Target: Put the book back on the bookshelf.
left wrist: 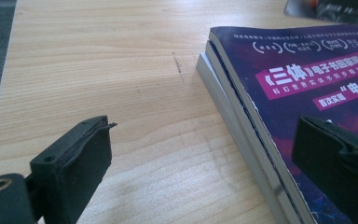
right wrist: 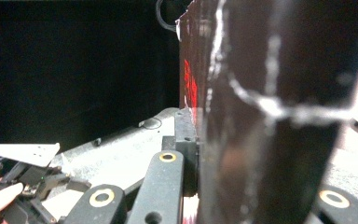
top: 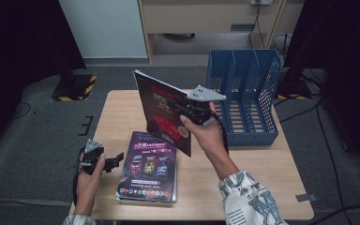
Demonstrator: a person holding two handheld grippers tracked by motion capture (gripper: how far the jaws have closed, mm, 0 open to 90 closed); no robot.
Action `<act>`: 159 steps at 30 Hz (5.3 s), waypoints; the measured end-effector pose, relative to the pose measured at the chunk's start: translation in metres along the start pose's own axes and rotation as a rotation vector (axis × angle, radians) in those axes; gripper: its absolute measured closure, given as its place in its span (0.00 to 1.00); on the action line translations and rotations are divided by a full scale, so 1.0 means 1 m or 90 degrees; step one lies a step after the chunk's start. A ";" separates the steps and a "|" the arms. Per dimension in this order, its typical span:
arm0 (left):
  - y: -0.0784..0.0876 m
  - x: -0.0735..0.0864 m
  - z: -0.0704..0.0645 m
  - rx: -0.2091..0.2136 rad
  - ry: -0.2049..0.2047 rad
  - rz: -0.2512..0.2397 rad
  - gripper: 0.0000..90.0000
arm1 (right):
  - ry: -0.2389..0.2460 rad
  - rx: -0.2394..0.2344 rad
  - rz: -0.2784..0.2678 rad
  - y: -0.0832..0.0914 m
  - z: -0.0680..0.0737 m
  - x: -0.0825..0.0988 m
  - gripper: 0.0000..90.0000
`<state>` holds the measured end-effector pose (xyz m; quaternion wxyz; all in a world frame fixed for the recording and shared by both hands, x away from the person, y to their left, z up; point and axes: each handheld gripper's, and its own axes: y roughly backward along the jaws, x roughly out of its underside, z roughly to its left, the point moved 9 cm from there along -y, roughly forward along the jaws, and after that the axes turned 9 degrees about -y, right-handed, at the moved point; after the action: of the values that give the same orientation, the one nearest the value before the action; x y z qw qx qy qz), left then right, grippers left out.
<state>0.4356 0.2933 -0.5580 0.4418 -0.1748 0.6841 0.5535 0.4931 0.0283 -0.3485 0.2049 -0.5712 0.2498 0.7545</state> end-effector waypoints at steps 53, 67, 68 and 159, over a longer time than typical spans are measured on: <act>-0.009 0.013 0.002 -0.032 -0.021 0.054 0.06 | -0.026 0.104 -0.073 0.082 -0.051 -0.067 0.97; -0.009 0.013 0.001 -0.032 -0.023 0.055 0.06 | -0.037 0.139 -0.087 0.106 -0.069 -0.073 0.96; -0.009 0.013 0.001 -0.031 -0.023 0.055 0.06 | -0.039 0.142 -0.087 0.108 -0.071 -0.073 0.96; -0.012 0.011 -0.002 -0.030 -0.034 0.049 0.06 | -0.034 0.433 -0.121 0.077 -0.184 -0.028 0.96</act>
<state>0.4369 0.2907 -0.5741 0.4338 -0.1440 0.6652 0.5904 0.5947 -0.1462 -0.3514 0.4593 -0.4711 0.4274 0.6201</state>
